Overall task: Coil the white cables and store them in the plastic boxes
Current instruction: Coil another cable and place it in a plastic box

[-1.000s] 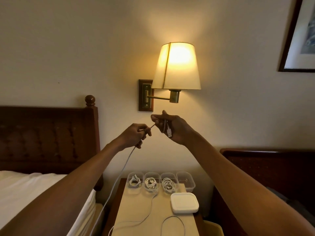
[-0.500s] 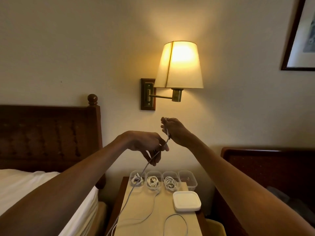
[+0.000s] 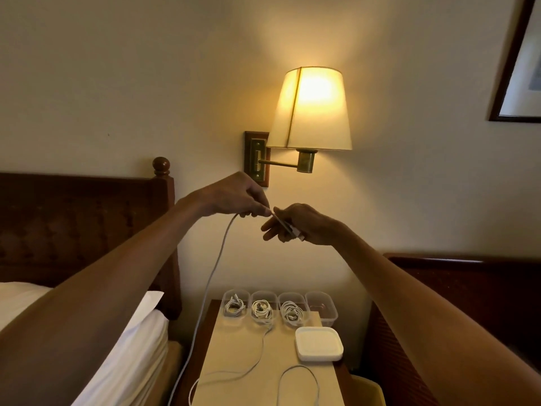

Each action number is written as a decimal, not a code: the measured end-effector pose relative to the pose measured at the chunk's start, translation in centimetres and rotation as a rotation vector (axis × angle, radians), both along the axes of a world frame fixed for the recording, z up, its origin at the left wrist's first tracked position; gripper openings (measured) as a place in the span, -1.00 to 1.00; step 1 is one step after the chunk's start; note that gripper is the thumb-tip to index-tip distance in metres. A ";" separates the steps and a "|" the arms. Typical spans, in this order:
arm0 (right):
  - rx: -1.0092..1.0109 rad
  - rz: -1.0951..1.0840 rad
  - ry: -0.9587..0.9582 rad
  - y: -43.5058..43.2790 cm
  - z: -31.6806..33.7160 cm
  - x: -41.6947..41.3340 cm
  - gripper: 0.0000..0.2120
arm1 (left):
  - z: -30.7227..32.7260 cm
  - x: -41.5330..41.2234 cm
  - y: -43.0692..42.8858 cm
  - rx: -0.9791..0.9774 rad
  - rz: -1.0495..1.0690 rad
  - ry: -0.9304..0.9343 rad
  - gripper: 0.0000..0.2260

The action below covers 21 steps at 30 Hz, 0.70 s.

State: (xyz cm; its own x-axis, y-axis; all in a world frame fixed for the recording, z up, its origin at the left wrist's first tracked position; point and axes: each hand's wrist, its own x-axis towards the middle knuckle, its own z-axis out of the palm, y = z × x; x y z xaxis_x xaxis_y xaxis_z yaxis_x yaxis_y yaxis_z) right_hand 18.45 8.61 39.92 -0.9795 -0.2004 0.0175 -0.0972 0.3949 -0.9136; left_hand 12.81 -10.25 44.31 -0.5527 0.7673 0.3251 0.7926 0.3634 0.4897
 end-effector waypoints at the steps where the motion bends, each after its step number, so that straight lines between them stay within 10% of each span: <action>1: -0.049 -0.003 -0.014 -0.1 0.1 0.2 -0.52 | 0.1 -0.2 0.0 0.029 -0.012 -0.013 -0.88; 12: -0.584 0.228 -0.199 1.0 1.1 1.8 -0.60 | -3.0 -2.7 0.6 0.342 -0.145 -0.373 -0.78; 21: -0.929 0.134 0.080 1.2 3.6 1.4 -0.65 | -7.4 -1.5 2.1 0.180 -0.215 -0.791 -0.71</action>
State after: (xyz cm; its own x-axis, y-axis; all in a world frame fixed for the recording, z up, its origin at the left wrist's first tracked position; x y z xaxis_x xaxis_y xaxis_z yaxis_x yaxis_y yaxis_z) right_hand 19.82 9.81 43.57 -0.9383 -0.1835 0.2931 -0.1649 -0.5076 -0.8457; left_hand 11.31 -8.19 36.91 -0.5169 0.8555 0.0308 0.2338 0.1064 0.9665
